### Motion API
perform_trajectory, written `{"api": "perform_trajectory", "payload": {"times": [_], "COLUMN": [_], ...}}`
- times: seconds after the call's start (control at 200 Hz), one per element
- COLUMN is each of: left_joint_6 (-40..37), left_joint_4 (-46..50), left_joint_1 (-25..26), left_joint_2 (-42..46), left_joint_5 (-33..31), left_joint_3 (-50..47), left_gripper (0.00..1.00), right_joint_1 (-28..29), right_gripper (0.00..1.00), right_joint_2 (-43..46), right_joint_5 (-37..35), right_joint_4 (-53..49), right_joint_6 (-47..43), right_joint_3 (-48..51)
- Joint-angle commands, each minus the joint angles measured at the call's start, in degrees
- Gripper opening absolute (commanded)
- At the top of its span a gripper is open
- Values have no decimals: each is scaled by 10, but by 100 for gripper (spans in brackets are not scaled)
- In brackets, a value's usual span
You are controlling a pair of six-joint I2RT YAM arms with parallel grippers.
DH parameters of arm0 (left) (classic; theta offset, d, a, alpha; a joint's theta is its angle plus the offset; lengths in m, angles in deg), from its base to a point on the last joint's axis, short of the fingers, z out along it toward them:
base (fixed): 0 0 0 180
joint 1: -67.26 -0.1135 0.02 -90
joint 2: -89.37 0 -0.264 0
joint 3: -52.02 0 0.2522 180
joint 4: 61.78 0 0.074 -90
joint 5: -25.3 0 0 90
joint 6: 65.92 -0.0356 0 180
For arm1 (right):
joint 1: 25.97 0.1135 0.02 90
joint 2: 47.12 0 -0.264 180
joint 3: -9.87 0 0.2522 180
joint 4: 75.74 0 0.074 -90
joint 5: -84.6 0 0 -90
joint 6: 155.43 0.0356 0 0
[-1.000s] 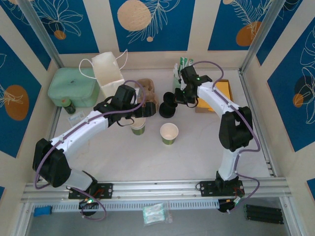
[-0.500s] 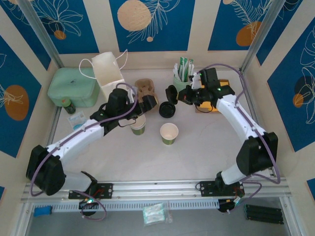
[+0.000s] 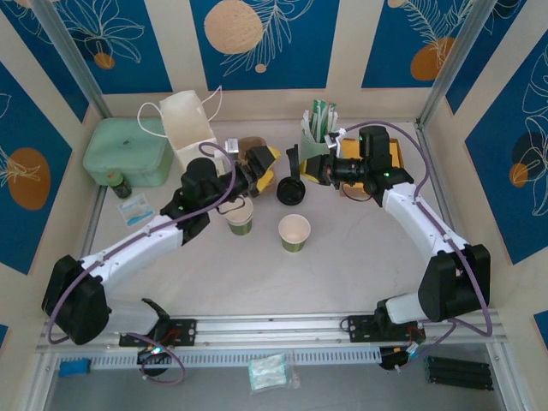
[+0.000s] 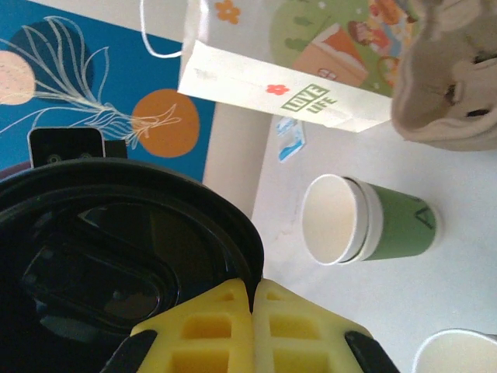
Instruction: Pack the takeout coffee
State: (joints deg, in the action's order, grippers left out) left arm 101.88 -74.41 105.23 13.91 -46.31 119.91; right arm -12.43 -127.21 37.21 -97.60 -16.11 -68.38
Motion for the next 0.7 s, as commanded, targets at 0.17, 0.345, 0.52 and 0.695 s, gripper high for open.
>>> {"api": "perform_trajectory", "payload": {"times": [0.17,0.345,0.52,0.695], "left_joint_6": [34,36,37,42], "left_joint_4": [-71,-78,-79,-87], "left_joint_1": [19,25,27,29], "left_joint_2": [-21,-32,-41,-47], "left_joint_5": [-11,-11,-10,-11], "left_joint_3": [18,29,37,37], "left_gripper": [99,98,97,94], "right_joint_1": [5,9,13,14], "right_gripper": [0,0,0,0], "right_joint_2": [10,6,4,1], "right_joint_5": [44,43,41,41], "right_joint_4": [68,67,67,65], "right_joint_6": [43,43,42,41], "right_joint_3": [9,11,14,15]}}
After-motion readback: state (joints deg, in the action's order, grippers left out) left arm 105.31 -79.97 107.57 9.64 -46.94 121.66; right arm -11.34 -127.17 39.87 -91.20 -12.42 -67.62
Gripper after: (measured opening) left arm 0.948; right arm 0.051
